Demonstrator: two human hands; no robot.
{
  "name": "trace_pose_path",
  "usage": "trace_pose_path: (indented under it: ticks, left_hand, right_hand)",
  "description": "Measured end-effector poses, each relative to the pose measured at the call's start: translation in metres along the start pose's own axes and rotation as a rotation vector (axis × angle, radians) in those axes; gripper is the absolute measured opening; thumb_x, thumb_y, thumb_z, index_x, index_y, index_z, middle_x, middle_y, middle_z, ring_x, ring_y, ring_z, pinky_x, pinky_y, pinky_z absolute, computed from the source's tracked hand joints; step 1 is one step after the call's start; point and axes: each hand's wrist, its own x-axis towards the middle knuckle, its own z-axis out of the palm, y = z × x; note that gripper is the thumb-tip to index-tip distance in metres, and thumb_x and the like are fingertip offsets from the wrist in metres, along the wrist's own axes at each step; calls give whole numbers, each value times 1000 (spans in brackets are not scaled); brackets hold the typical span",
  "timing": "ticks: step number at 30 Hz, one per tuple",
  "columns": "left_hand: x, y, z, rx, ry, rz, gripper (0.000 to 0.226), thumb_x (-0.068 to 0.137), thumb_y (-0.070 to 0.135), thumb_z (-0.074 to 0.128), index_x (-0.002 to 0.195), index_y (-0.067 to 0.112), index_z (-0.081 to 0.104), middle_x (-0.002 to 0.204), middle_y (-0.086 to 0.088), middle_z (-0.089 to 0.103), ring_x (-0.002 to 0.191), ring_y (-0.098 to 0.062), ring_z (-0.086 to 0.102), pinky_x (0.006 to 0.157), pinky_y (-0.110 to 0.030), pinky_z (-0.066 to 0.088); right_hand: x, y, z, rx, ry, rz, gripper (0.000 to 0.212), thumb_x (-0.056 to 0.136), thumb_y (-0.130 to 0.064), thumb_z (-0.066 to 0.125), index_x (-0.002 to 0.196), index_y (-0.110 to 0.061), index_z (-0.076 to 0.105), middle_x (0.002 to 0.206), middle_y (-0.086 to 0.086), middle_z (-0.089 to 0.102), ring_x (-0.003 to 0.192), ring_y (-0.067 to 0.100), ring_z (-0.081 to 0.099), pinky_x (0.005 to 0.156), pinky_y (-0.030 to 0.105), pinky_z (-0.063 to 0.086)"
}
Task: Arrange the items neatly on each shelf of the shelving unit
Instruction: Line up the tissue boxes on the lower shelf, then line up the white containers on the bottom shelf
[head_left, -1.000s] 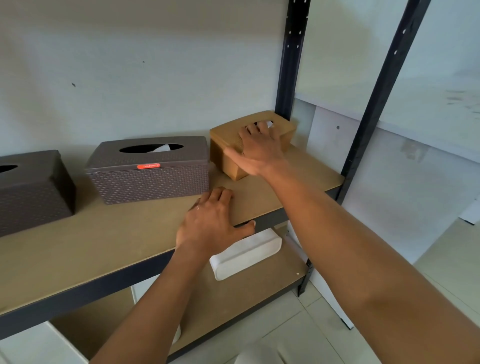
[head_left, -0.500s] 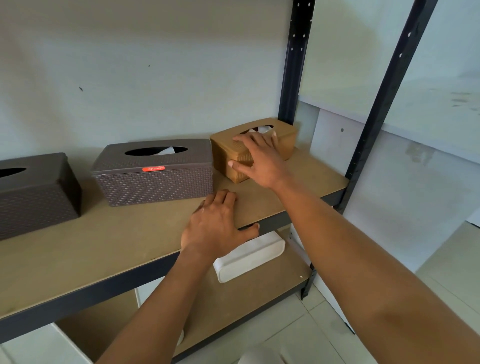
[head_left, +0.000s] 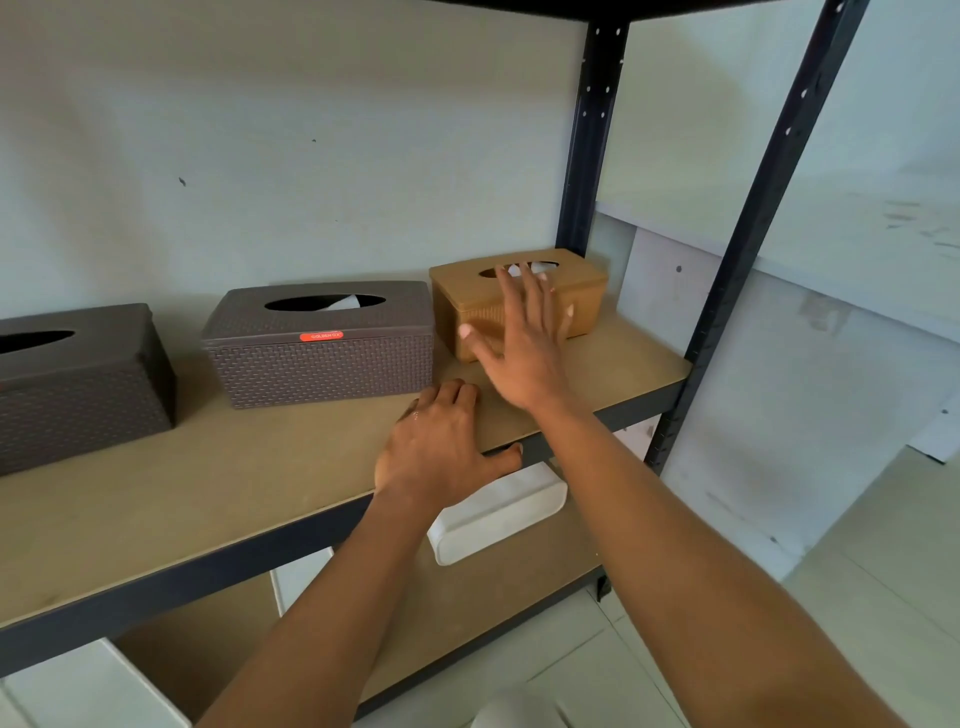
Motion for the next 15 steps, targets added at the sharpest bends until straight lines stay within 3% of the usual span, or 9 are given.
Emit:
trace_pose_path:
  ticks: [4,6,8,10,13,15]
  left_hand:
    - [-5,2,-3,41,78,49,65,83,74,49,119,20,52,120,1,59,111,-20,56,83,-36,51]
    - [-8,0,-3,34,150,128,60,85,71,51,120,21,54,119,2,60,109,-19,56,84,-35,51]
    - [-13,-3,-2,-18,260,295,51,90,61,57,119,19,60,118,1,63,108,-20,57,91,-36,51]
    - [-21,-7,3,-76,410,523,35,94,42,63,112,13,69,111,-3,67,104,-23,61,98,-35,47]
    - [-45,-12,23,-146,562,717,20,93,25,67,101,8,75,103,-8,71,99,-25,66,105,-35,46]
    - [-65,-16,50,-177,527,757,18,91,22,67,98,7,75,101,-9,71,98,-26,67,108,-37,46]
  right_hand:
    - [-48,-4,-12,152,182,67,53,103,-52,49,147,-23,49,162,-3,33,157,19,19,126,64,5]
    - [-70,-6,-17,242,245,76,43,103,-46,52,137,-21,56,155,-5,41,154,18,27,126,61,6]
    - [-92,-5,-20,300,284,66,37,103,-41,54,133,-19,58,151,-4,43,151,16,30,126,63,10]
    - [-116,0,-21,300,339,33,33,103,-34,56,130,-15,60,147,-1,45,145,16,36,120,63,25]
    - [-155,7,-16,310,425,27,26,101,-23,60,123,-8,62,139,6,48,135,19,44,115,48,37]
    - [-182,12,-5,313,447,68,26,99,-21,60,119,-6,64,135,9,50,131,21,45,113,29,34]
